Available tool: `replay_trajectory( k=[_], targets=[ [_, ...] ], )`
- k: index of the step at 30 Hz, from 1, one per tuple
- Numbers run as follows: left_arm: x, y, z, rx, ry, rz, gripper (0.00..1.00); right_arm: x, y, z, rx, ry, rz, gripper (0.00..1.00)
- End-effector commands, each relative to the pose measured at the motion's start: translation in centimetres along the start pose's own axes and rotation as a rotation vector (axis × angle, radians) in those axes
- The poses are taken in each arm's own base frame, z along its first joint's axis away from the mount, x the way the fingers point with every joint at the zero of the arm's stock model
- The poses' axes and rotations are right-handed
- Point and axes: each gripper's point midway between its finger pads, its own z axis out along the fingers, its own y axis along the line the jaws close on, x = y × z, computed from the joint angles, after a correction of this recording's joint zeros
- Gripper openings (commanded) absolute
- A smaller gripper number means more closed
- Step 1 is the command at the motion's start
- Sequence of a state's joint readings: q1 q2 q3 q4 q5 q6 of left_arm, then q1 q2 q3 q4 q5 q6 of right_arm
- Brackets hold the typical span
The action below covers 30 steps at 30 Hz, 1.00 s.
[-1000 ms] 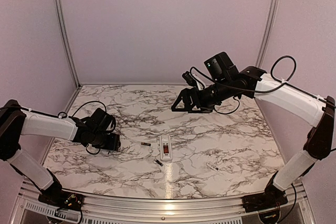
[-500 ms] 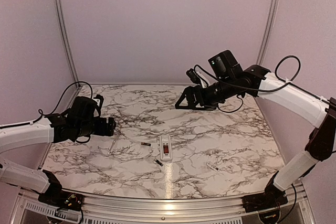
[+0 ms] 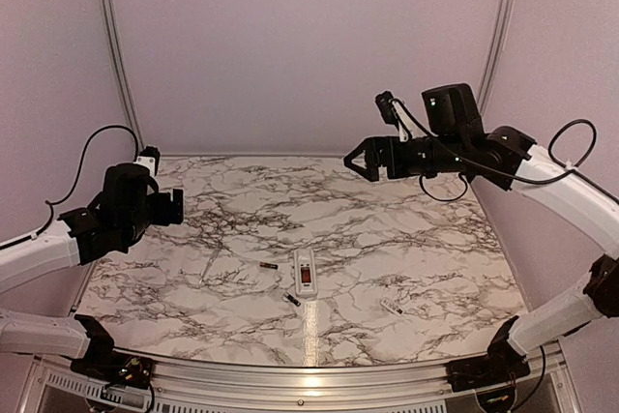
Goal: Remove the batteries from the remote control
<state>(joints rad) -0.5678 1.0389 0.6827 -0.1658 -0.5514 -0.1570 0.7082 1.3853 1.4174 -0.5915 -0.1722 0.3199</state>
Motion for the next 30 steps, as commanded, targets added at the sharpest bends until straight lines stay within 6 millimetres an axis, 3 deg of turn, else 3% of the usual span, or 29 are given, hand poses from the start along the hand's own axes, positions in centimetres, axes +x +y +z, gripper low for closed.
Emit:
replay_trajectory(
  k=[1,5,10,15,30],
  targets=[
    [-2.9,2.2,-0.6,-0.085,-0.155,-0.007,0.99,-3.4,-3.5,-2.5,0.193,-0.279,-0.022,0.99],
    [-3.2,4.7,-0.3,-0.182,-0.204,-0.083,0.99,-2.7,-7.0,-4.3,0.352,-0.446,-0.046,0.98],
    [-1.3,7.1,0.4,-0.302,-0.246,-0.103,0.99,-0.8,-10.3,-6.3,0.505,-0.598,-0.121,0.99],
    [0.3,7.8,2.4,-0.277,-0.205,-0.088,0.99,2.0,-14.5,-5.3,0.629,-0.534,-0.128,0.98],
    [2.1,11.0,6.1,-0.273,-0.289,-0.164,0.99,7.7,-26.3,-6.9,0.894,-0.529,-0.121,0.98]
  ],
)
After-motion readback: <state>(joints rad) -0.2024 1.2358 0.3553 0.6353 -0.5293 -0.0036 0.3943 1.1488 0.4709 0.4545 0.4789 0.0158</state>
